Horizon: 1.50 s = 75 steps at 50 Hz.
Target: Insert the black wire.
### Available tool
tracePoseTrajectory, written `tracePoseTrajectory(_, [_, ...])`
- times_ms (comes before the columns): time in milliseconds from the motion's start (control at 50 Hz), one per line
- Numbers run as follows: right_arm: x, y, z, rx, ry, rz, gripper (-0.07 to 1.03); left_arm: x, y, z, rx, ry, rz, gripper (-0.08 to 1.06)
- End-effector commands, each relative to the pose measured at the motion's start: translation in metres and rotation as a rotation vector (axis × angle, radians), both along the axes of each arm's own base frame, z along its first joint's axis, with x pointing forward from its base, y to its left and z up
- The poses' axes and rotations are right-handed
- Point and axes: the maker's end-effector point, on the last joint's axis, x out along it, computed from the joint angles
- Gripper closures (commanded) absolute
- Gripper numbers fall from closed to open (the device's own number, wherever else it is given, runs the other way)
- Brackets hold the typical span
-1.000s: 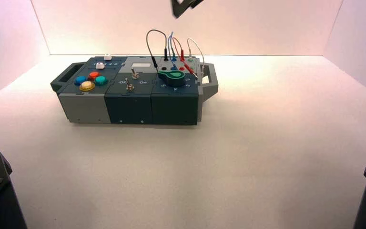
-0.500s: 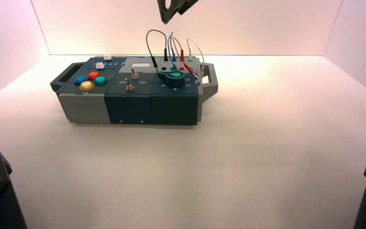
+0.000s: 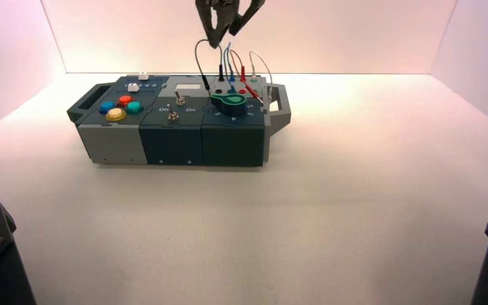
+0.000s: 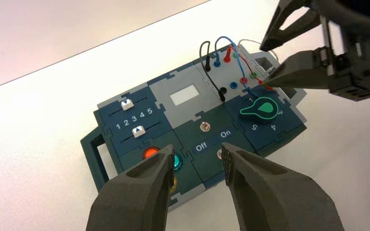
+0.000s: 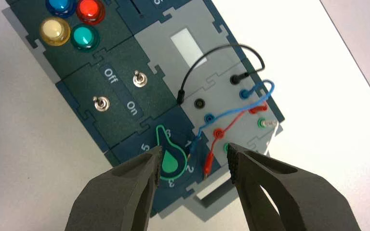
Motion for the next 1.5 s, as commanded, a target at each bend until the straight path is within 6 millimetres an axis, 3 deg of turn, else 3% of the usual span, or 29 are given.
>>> tracePoseTrajectory(20, [0.008, 0.014, 0.014, 0.031, -0.035, 0.019, 0.29, 0.006, -0.001, 0.012, -0.008, -0.033, 0.003, 0.44])
tracePoseTrajectory(760, [0.012, 0.036, -0.024, -0.019, 0.014, 0.049, 0.31, 0.006, 0.000, 0.011, -0.008, -0.035, 0.006, 0.44])
tracePoseTrajectory(1340, [0.027, 0.049, -0.036, -0.058, 0.030, 0.060, 0.31, 0.006, 0.000, 0.010, -0.007, -0.032, 0.006, 0.44])
tracePoseTrajectory(1500, [0.030, 0.050, -0.041, -0.082, 0.036, 0.062, 0.36, 0.006, 0.000, 0.010, -0.007, -0.032, 0.006, 0.44])
